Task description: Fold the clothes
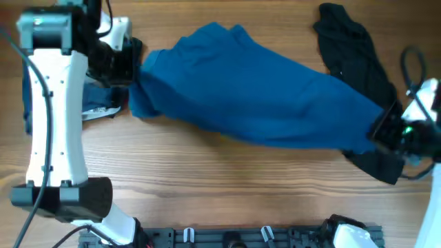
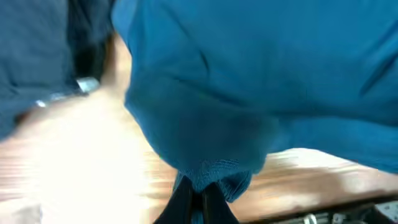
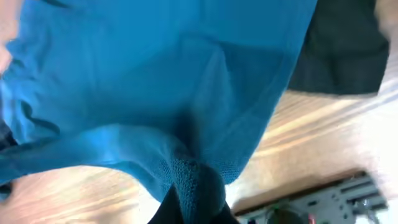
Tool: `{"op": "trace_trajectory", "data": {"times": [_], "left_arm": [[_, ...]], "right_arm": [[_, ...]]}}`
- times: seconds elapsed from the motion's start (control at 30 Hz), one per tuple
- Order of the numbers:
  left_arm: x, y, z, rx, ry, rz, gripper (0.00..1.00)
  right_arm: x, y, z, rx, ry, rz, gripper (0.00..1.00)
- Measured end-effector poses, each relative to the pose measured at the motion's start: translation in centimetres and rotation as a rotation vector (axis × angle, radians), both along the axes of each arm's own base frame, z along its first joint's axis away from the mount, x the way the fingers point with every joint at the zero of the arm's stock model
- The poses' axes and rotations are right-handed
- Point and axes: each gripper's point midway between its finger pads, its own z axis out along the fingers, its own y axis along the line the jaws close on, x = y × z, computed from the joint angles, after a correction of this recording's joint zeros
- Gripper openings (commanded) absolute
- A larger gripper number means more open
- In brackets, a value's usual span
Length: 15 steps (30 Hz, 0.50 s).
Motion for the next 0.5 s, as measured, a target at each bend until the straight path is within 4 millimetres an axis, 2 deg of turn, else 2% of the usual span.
{"op": "trace_trajectory", "data": {"times": [0.07,0.13,0.27,0.37,0.43,0.5], "left_arm": [[-0.7,-0.1,-1.6,-0.004,0.064,0.006,0.04],[-1.1,-0.2,-2.1,-0.005,0.087,0.007,0.04],[-2.1,-0.4,-2.3,-0.007,0.099,0.013,0.04],[-3.2,-0.4,-4.9,-0.007,0.179,0.015,0.04],[-2.1,-0.5,-6.5,-0.011,0.156,0.016,0.04],[0.7,-0.7,-6.5,-0.026,0.046,0.013,0.04]], "right_arm": [[-0.7,0.3,-2.2,0.029,0.071,-0.006,0.04],[-1.6,0.9,-4.4,0.075,0.148,-0.02,0.04],[-2.8,1.5,-5.0,0.098,0.153,-0.051,0.04],[-4.3,2.0,-5.5,0.107,0.137,-0.088,0.04],[-5.7,2.4,-7.0,0.123,0.182,-0.116,0.05],[-6.2,2.3,-8.3,0.123,0.225,-0.141,0.05]]}}
